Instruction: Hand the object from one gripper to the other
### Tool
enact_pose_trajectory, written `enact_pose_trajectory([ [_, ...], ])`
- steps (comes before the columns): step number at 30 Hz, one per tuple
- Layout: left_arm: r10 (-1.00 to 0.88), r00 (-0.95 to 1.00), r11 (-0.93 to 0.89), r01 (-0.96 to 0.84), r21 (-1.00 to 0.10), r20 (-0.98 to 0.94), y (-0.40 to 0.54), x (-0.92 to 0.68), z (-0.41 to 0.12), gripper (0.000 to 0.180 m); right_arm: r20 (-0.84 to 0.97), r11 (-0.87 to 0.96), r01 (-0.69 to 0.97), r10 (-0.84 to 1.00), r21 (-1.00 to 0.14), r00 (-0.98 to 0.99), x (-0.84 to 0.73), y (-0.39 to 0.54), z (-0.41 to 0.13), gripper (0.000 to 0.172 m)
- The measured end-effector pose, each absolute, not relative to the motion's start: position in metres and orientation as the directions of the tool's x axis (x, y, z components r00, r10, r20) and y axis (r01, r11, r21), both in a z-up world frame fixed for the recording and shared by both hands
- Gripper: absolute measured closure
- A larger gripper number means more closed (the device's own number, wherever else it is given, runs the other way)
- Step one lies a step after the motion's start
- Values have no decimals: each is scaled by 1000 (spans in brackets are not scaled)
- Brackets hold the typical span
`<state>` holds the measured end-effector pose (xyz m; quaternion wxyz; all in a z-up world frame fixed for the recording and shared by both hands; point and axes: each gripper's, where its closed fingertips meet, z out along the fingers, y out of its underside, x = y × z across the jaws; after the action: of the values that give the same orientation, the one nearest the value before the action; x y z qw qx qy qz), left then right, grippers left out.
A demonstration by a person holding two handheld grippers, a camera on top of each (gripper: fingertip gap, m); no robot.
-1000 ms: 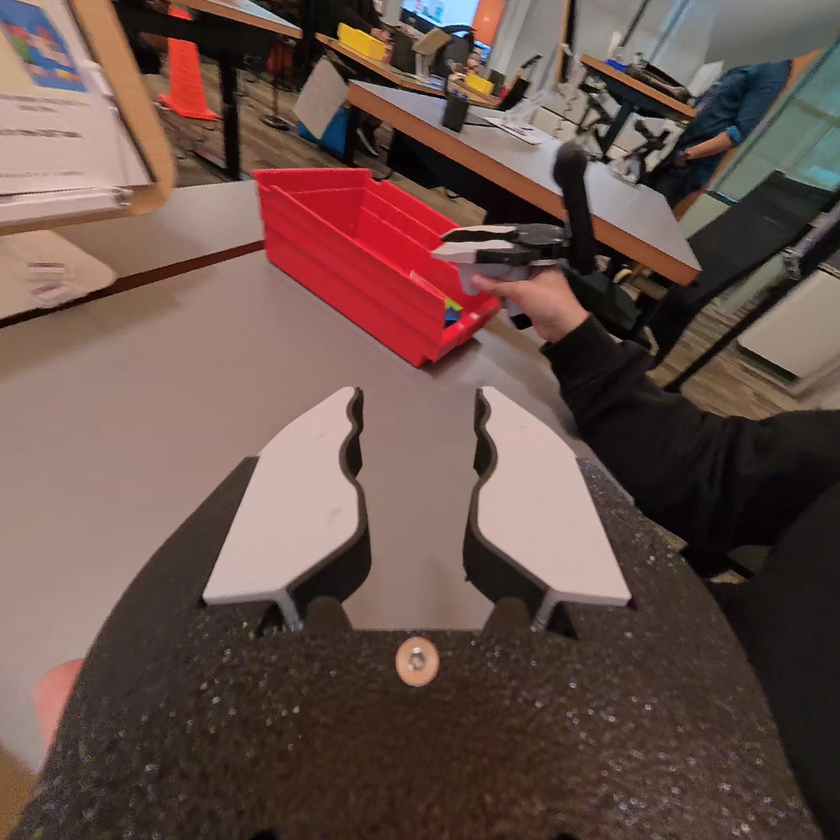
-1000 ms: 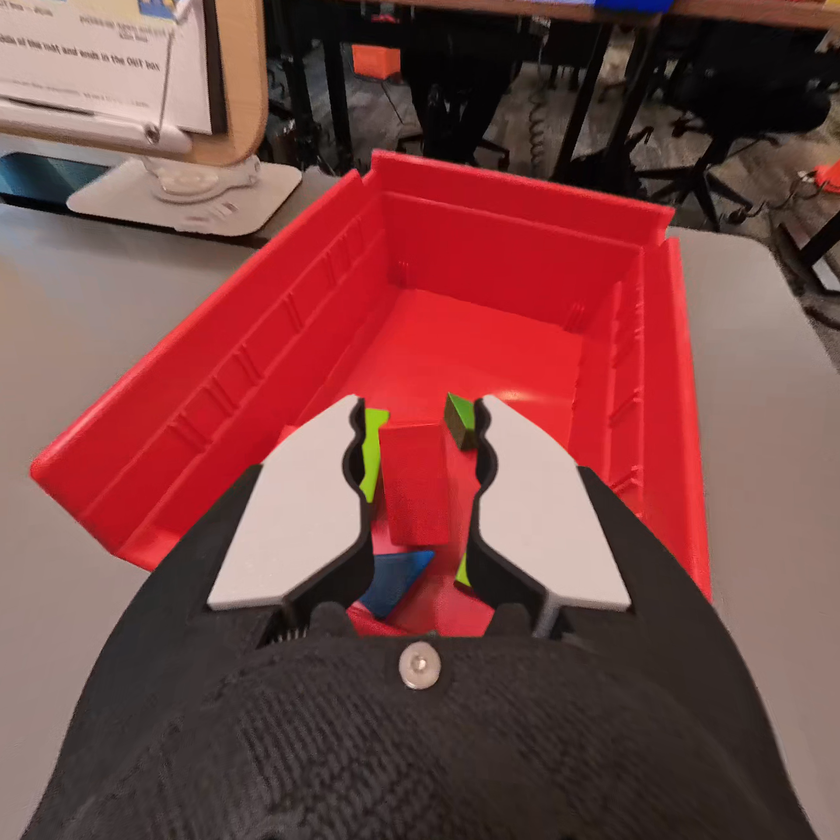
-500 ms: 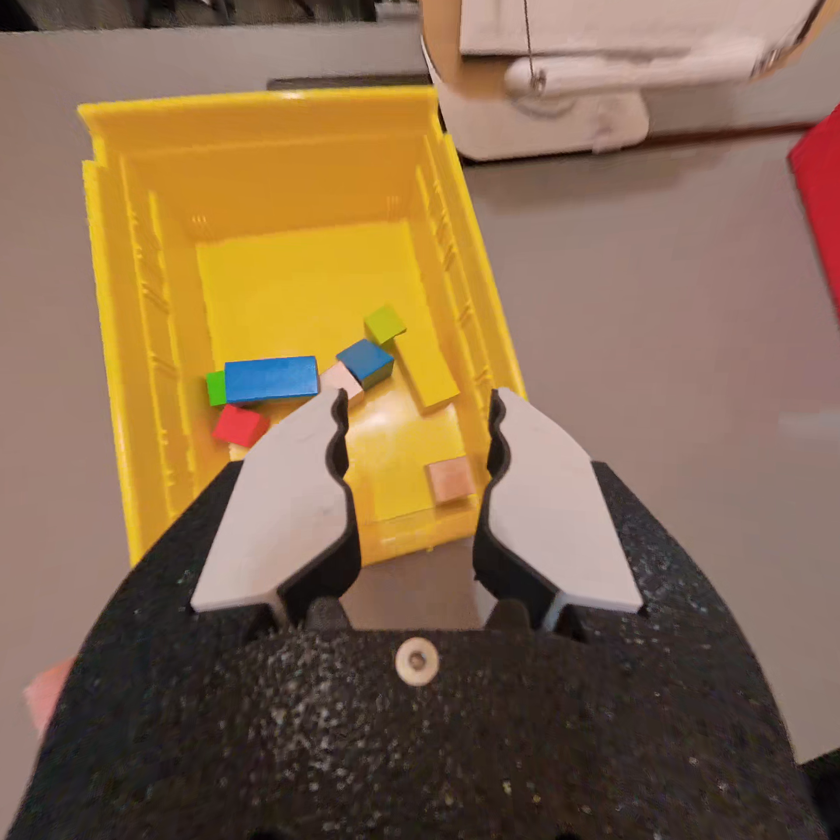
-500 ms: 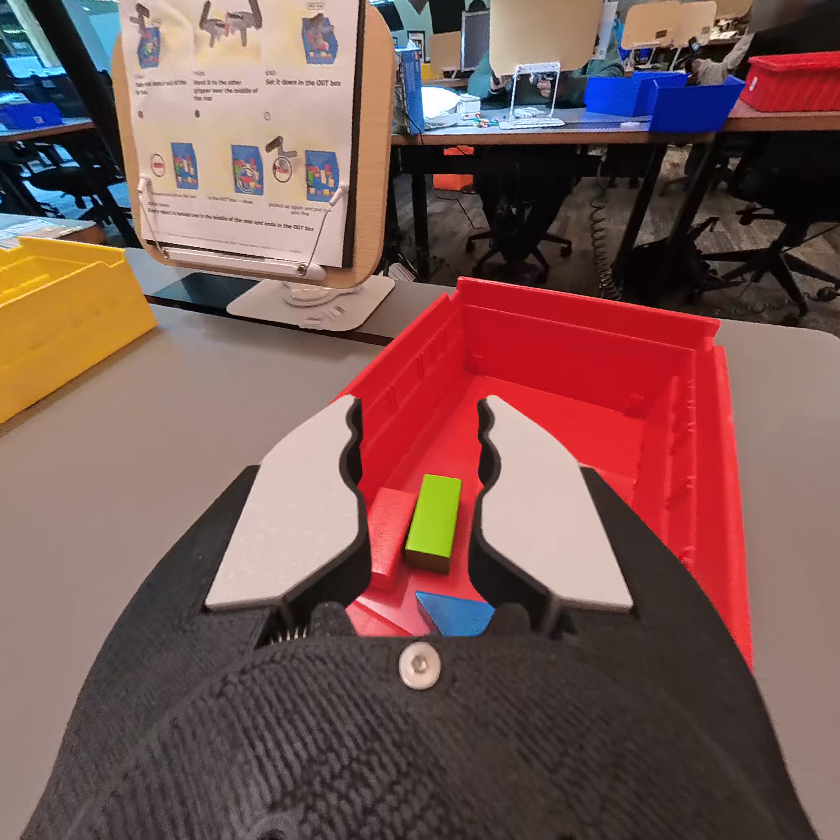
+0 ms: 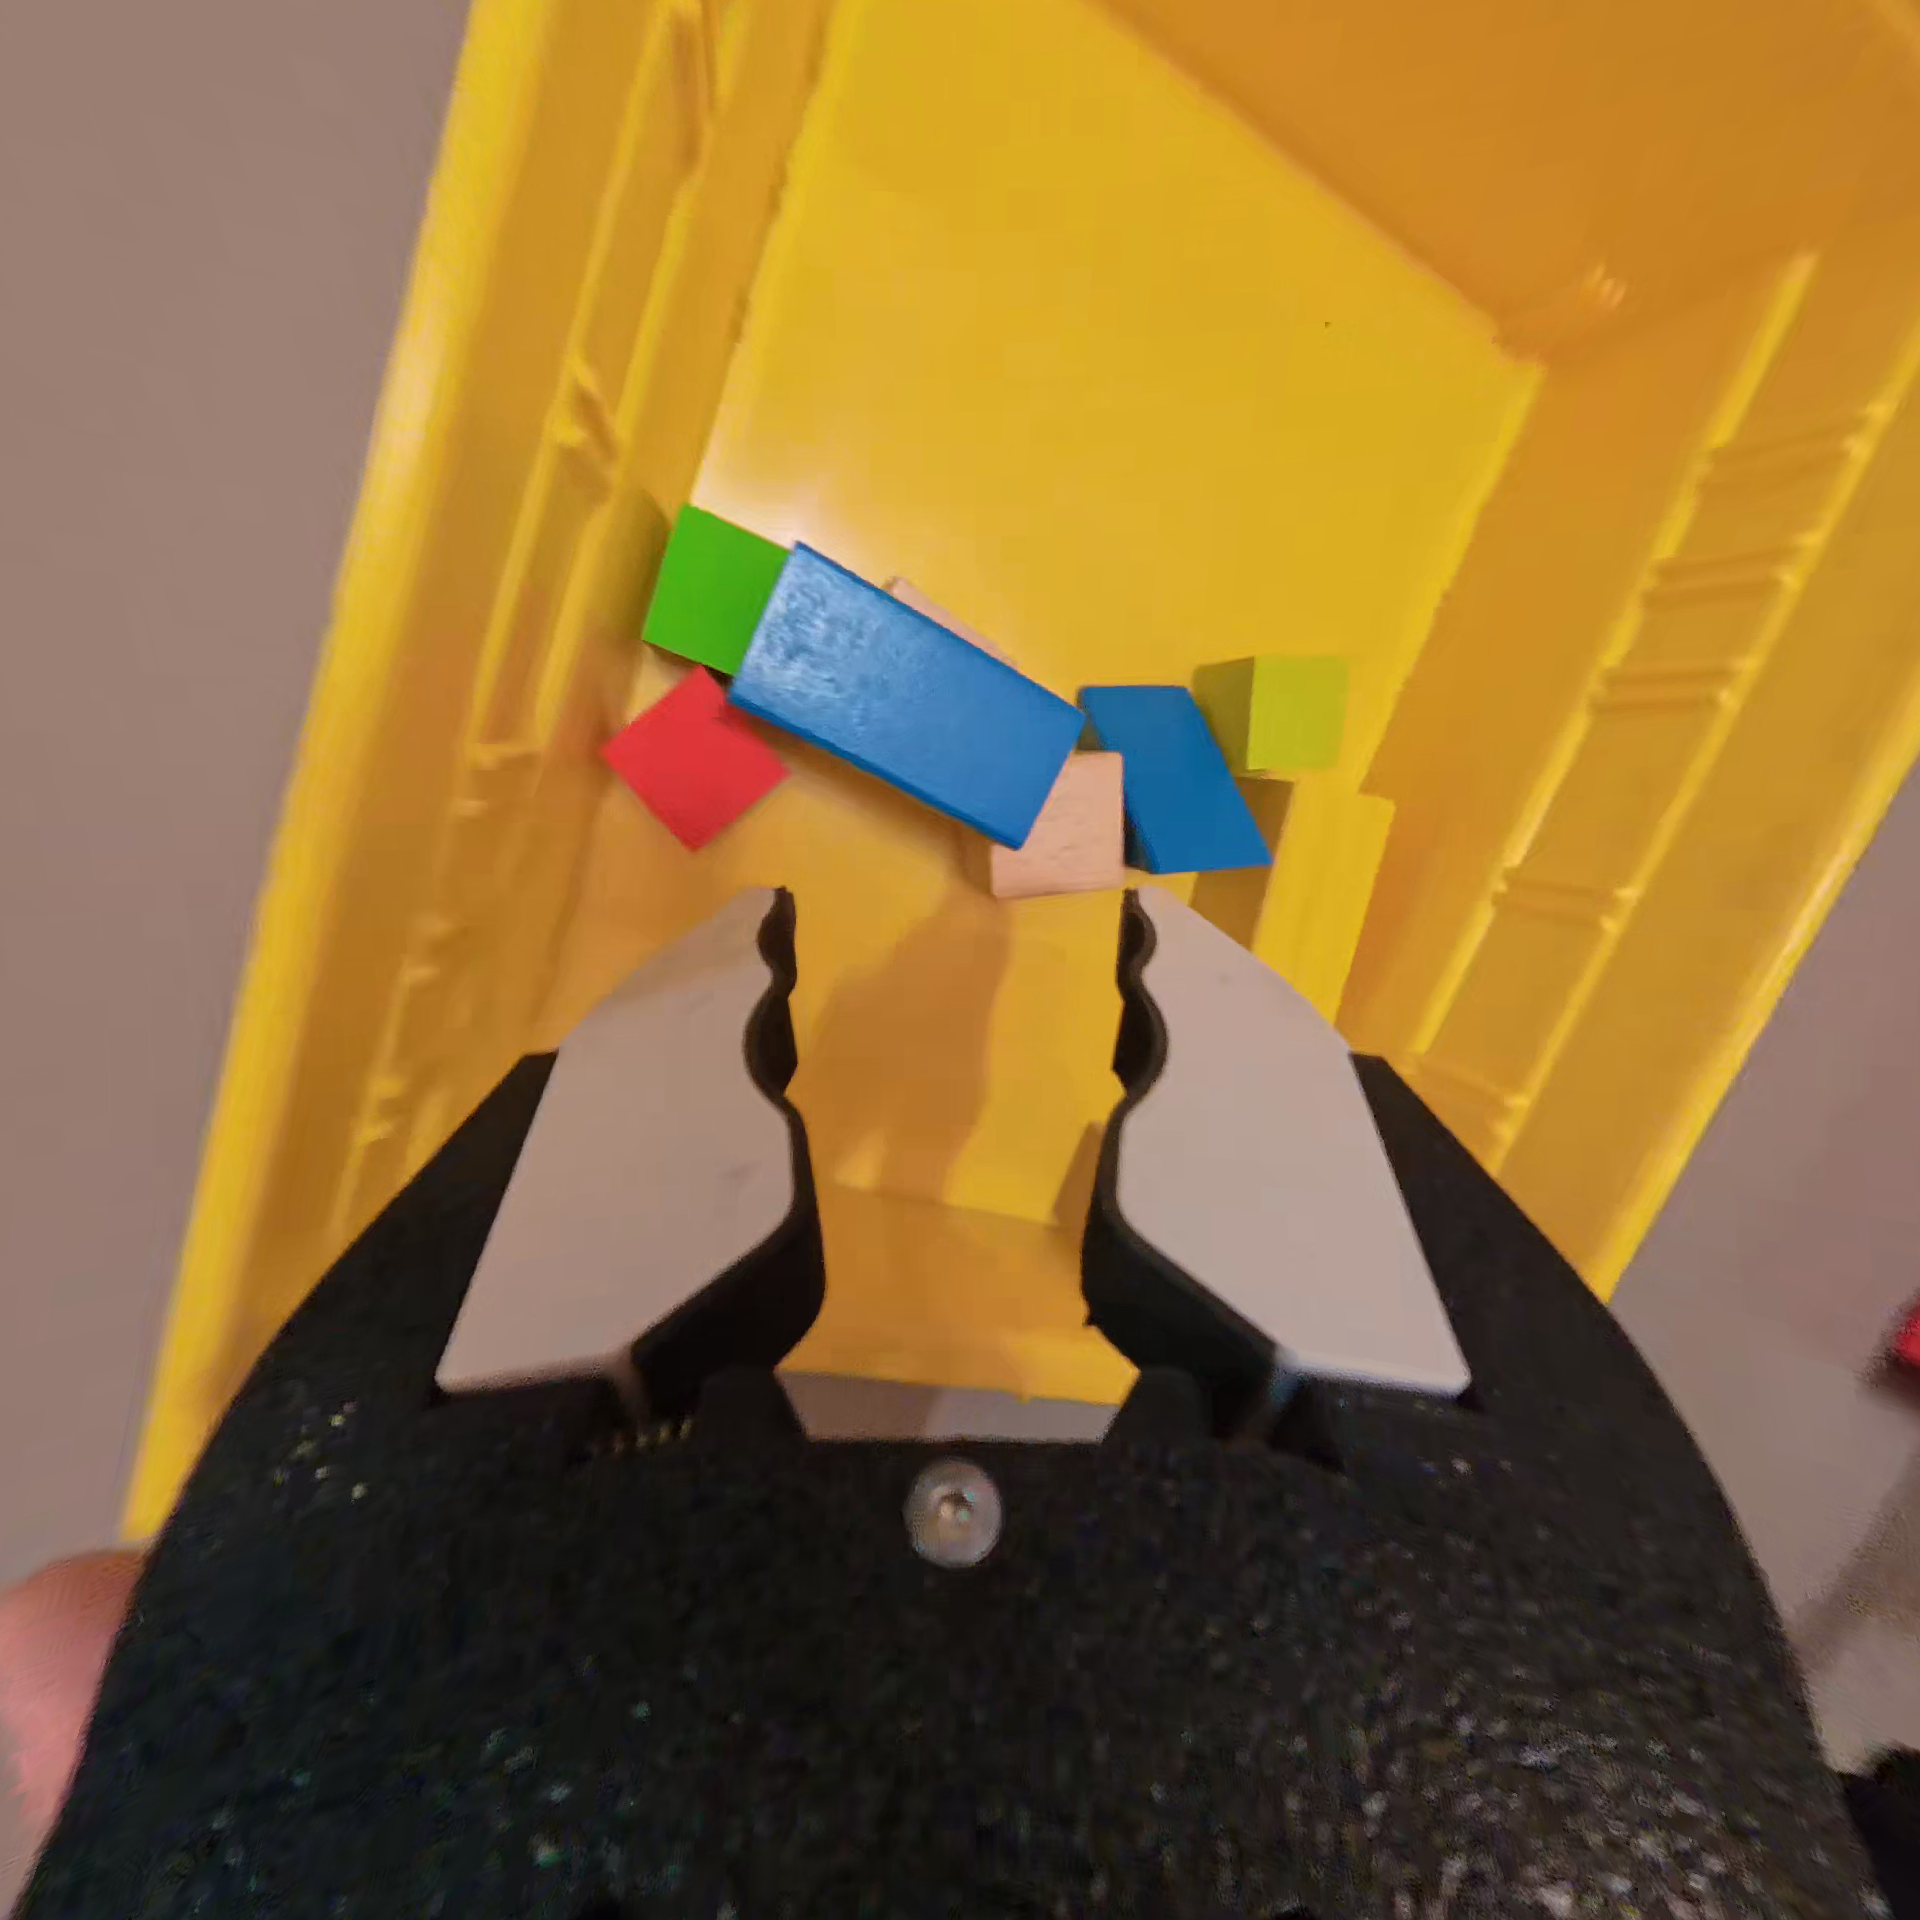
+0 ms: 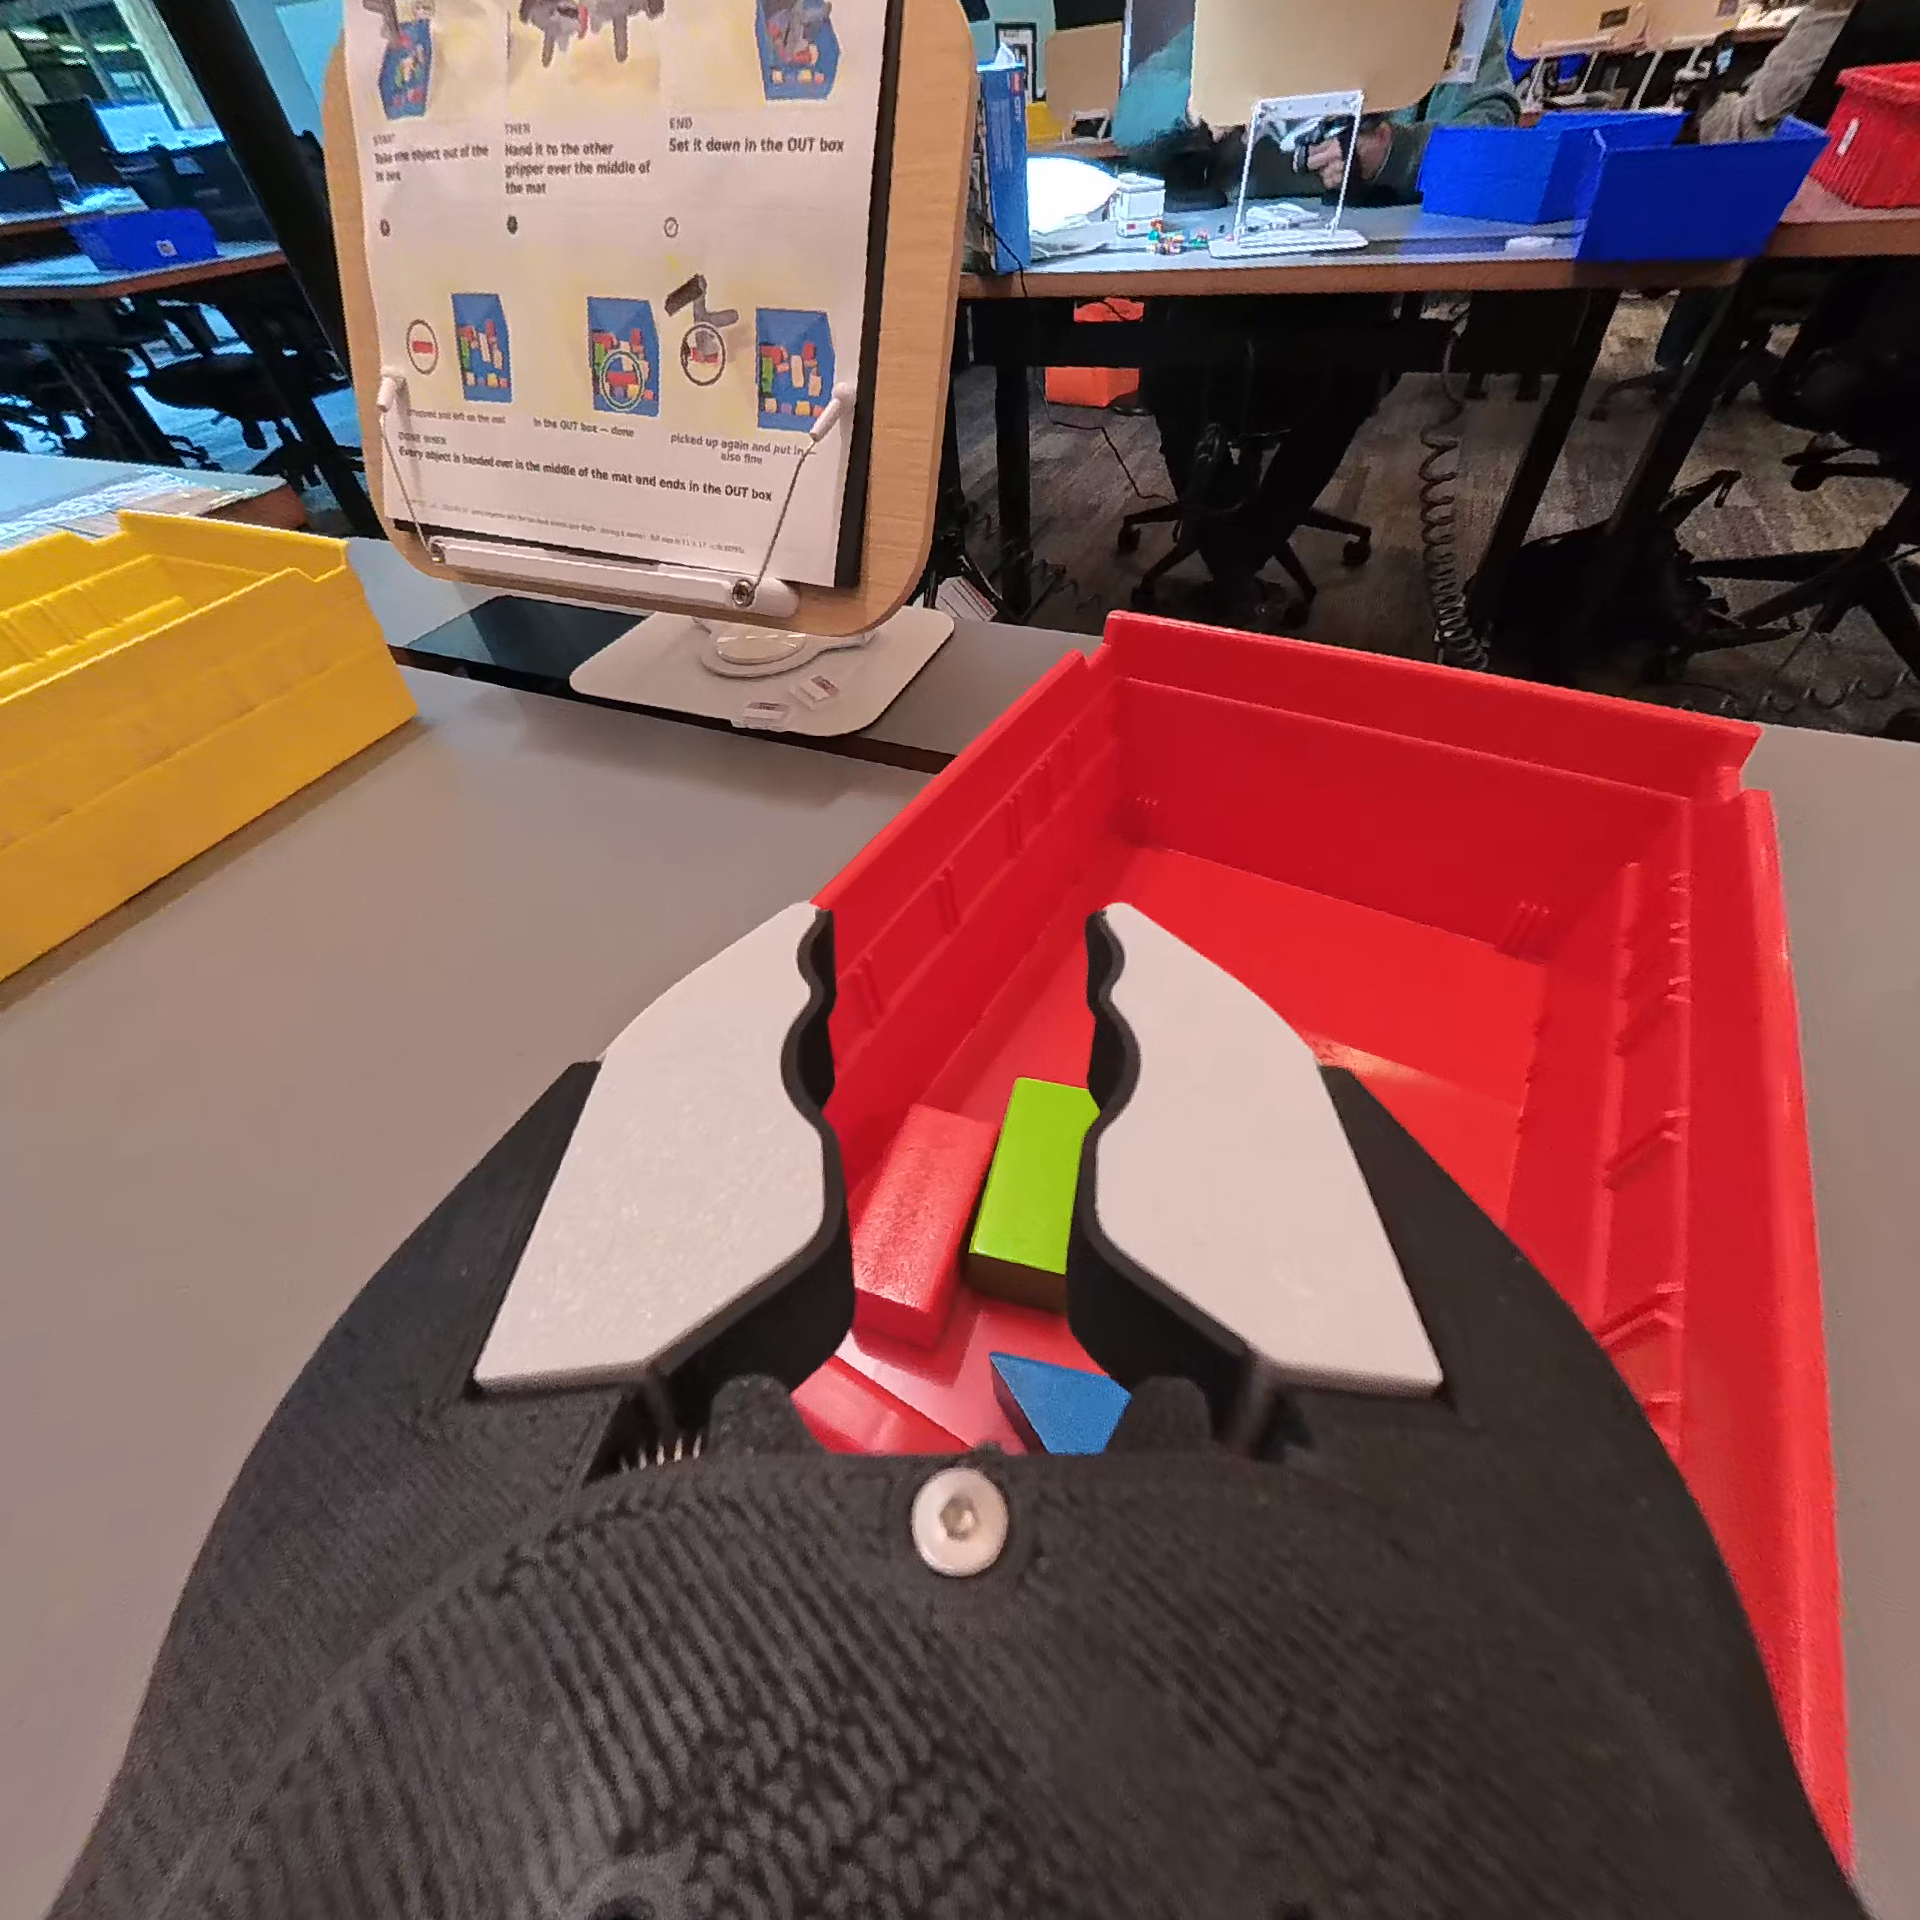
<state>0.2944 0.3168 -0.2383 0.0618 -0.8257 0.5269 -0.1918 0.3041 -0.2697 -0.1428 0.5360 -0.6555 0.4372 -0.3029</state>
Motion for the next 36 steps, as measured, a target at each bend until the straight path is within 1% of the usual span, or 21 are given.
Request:
enact_pose_trajectory([
  [1, -871, 403, -474, -839, -268, 279, 314, 297, -243, 119, -71, -42, -244, -897, -969, 436, 304, -269, -142, 125],
  [3, -828, 474, -544, -810, -221, 302, 312, 302, -251, 118, -68, -46, -244, -896, -969, 439, 303, -269, -142, 125],
  [6, -775, 565, -623, -758, -193, 283, 318, 309, -256, 119, -74, -44, -247, -892, -968, 446, 303, -268, -143, 125],
  [9, -735, 617, -671, -721, -171, 281, 321, 315, -257, 119, -94, -29, -255, -883, -967, 460, 304, -266, -145, 125],
  [13, -681, 675, -719, -690, -85, 286, 313, 316, -266, 120, -124, -13, -275, -871, -961, 475, 306, -264, -152, 125],
  [18, -624, 714, -768, -636, -77, 319, 308, 325, -269, 121, -169, 24, -292, -859, -956, 484, 307, -265, -157, 126],
  [20, -621, 724, -772, -631, -75, 300, 309, 324, -272, 126, -180, 33, -295, -853, -955, 489, 307, -264, -157, 126],
  [22, -622, 726, -772, -632, -73, 293, 310, 323, -275, 136, -182, 32, -295, -848, -955, 497, 306, -262, -156, 126],
  [24, -612, 725, -778, -624, -76, 316, 309, 323, -274, 137, -177, 27, -292, -848, -956, 499, 306, -261, -155, 126],
  [29, -700, 634, -696, -709, -114, 329, 312, 315, -267, 138, -179, 27, -295, -846, -955, 502, 305, -261, -155, 126],
  [32, -786, 522, -589, -795, -147, 332, 313, 307, -257, 139, -179, 24, -294, -840, -956, 513, 304, -257, -154, 127],
  [34, -850, 408, -488, -848, -207, 332, 312, 305, -246, 140, -174, 20, -282, -829, -959, 532, 303, -251, -150, 127],
  [36, -904, 283, -378, -879, -291, 321, 309, 303, -234, 140, -175, 19, -276, -816, -961, 551, 301, -244, -148, 127],
])
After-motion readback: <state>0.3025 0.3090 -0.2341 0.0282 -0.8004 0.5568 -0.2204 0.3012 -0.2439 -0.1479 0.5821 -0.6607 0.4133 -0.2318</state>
